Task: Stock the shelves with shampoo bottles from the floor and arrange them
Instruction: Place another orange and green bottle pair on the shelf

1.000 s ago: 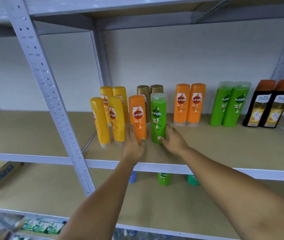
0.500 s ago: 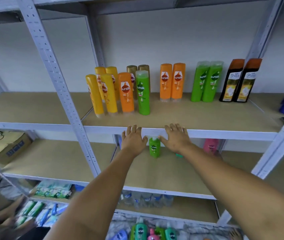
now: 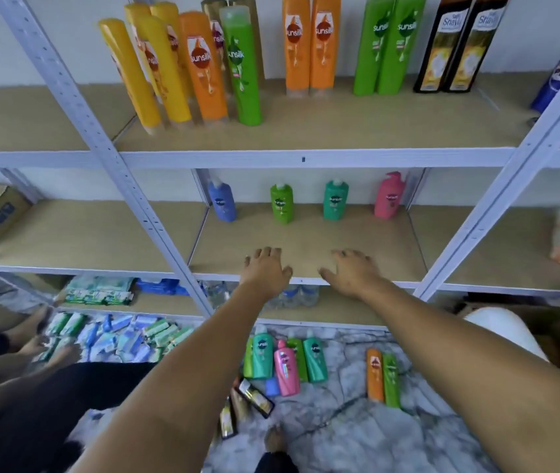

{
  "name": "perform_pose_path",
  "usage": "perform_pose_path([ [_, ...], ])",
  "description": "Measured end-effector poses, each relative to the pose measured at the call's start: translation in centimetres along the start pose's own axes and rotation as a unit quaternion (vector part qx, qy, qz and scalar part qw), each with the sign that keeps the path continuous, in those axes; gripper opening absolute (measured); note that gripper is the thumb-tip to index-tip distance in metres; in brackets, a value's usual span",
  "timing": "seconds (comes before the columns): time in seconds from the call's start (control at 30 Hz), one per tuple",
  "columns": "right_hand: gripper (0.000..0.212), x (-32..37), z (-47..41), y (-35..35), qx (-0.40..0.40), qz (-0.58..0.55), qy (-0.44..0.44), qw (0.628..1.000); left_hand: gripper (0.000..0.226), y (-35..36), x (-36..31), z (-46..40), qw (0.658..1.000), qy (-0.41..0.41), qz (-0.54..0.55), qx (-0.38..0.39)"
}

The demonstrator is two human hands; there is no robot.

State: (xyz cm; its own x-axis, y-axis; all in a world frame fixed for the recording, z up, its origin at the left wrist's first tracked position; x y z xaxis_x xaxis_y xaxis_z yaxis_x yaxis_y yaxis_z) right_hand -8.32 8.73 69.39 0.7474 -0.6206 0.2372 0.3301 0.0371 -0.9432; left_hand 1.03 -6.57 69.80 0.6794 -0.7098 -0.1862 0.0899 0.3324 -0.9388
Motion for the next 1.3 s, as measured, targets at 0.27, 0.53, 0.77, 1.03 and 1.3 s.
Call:
perform_pose_path([
  [0.27,0.064,-3.1,-1.1,11.2,0.083,-0.037,0.034,0.995,0.06,11.5,0.8,-2.6,0.995,0.007,-0.03,0.098],
  [0.53,0.063,-7.1,-6.3,28.4,0.124,-0.045,0.042,0.99,0.054,29.3,5.0,-8.7,0.982,-0.004,-0.054,0.183],
  [0.77,0.062,-10.6,-10.3,46.2,0.142,-0.092,0.067,0.983,0.055,46.2,9.3,-13.5,0.98,-0.024,-0.05,0.19],
  [1.03,0.057,-15.3,-14.9,62.0,0.115,-0.127,0.091,0.981,0.06,62.3,13.2,-18.3,0.981,-0.063,-0.02,0.182],
  [1.3,0.059,-22.9,-16.2,69.6,0.059,-0.161,0.144,0.975,0.054,69.5,9.8,-22.1,0.996,0.028,-0.006,0.088],
])
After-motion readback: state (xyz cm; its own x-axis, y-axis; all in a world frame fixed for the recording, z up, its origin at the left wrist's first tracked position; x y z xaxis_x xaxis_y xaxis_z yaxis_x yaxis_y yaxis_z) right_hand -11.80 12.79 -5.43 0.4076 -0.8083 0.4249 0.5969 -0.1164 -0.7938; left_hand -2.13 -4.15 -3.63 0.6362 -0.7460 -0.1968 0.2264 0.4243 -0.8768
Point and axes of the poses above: each hand's wrist, its own z-axis away from the middle knuckle, its own y-axis out of the palm, x = y × z, the point moved 6 cm from there along -z, towards the middle knuckle, and after that the axes turned 15 degrees about -y, right-handed, at the moved point
